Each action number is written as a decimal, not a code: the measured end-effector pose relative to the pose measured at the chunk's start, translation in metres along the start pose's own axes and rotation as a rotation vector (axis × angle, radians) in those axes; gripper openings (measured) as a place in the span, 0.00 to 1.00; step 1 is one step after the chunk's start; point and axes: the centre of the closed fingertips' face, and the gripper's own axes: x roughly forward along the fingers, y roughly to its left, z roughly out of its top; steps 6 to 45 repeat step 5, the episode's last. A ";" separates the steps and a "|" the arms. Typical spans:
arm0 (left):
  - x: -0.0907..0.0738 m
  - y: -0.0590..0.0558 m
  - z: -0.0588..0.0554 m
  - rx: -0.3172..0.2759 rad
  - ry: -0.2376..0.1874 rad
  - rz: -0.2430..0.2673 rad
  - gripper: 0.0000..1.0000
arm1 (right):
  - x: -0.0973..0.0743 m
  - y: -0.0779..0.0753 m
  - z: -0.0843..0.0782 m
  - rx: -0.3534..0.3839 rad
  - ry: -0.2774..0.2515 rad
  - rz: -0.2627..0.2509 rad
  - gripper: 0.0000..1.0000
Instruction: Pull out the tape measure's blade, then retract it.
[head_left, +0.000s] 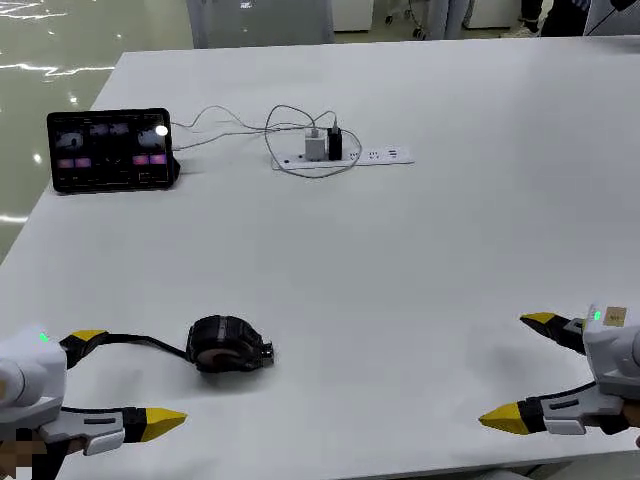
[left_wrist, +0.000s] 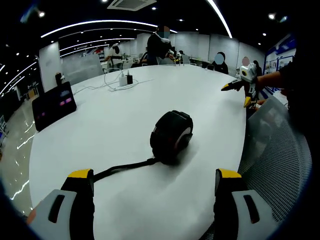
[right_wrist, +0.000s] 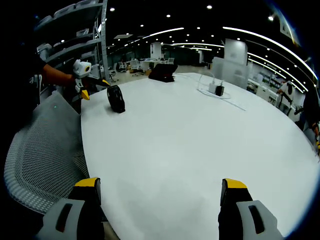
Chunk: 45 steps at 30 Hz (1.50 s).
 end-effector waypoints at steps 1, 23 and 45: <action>0.000 0.000 0.000 -0.003 0.001 -0.002 0.99 | 0.000 0.000 0.000 0.001 0.000 0.000 0.99; 0.000 0.000 0.000 0.002 0.003 -0.003 0.99 | -0.001 -0.002 0.001 0.001 0.003 -0.002 0.99; 0.000 0.000 0.000 0.002 0.003 -0.003 0.99 | -0.001 -0.002 0.001 0.001 0.003 -0.002 0.99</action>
